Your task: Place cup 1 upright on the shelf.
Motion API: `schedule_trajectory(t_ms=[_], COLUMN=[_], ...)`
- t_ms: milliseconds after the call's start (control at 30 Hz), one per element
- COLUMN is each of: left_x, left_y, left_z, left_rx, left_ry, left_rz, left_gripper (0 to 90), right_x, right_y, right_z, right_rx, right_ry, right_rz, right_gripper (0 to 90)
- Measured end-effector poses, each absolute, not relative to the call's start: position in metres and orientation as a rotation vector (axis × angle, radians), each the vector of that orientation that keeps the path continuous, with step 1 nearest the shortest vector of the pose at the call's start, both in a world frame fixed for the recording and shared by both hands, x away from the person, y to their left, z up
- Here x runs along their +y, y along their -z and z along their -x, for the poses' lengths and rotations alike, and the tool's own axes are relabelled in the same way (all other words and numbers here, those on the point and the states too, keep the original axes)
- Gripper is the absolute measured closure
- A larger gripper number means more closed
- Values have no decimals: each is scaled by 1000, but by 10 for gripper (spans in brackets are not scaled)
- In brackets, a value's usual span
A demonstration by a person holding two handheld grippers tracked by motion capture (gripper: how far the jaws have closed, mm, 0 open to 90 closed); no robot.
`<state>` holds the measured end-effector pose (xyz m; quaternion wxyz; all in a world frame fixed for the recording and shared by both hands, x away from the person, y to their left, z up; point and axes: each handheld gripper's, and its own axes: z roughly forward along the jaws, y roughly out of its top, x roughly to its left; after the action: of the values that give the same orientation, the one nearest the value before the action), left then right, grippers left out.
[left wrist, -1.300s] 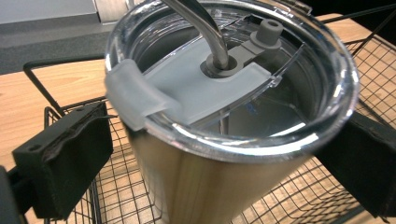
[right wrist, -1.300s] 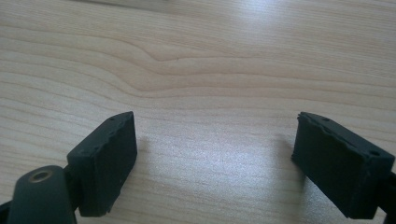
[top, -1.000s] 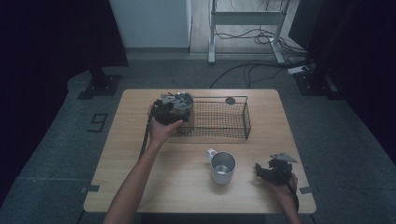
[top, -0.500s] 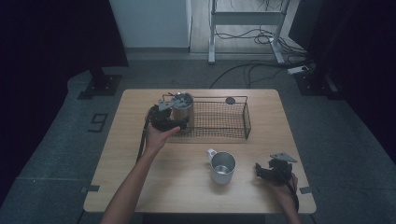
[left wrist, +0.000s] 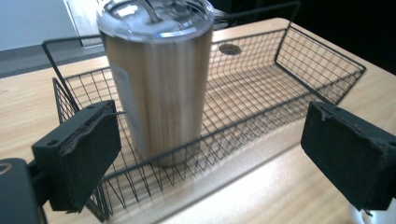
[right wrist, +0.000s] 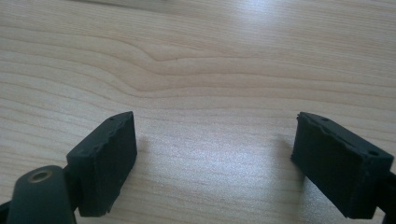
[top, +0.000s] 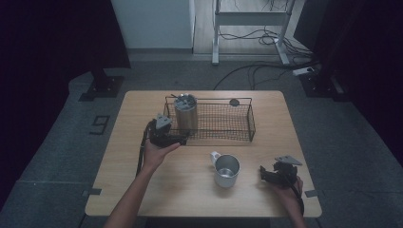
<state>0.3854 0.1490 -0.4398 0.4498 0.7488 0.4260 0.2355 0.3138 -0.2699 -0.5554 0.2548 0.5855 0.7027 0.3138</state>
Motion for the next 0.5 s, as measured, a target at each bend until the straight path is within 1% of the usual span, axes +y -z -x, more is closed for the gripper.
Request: schedule_trajectory(t_ms=[67, 200, 500], left_x=[150, 150, 152], left_y=[443, 452, 466], left_z=[-378, -364, -343], left_rx=[1049, 1035, 1010], left_ry=[-589, -558, -533], left_rz=[-1853, -1870, -1902], left_gripper=[49, 43, 43], right_x=[-270, -270, -270], right_y=[555, 555, 555], right_z=[-314, -314, -314], right_rx=[1908, 1908, 1908], right_ry=[-852, -852, -852], right_rz=[-1590, -1590, -1591], right_gripper=[135, 135, 134])
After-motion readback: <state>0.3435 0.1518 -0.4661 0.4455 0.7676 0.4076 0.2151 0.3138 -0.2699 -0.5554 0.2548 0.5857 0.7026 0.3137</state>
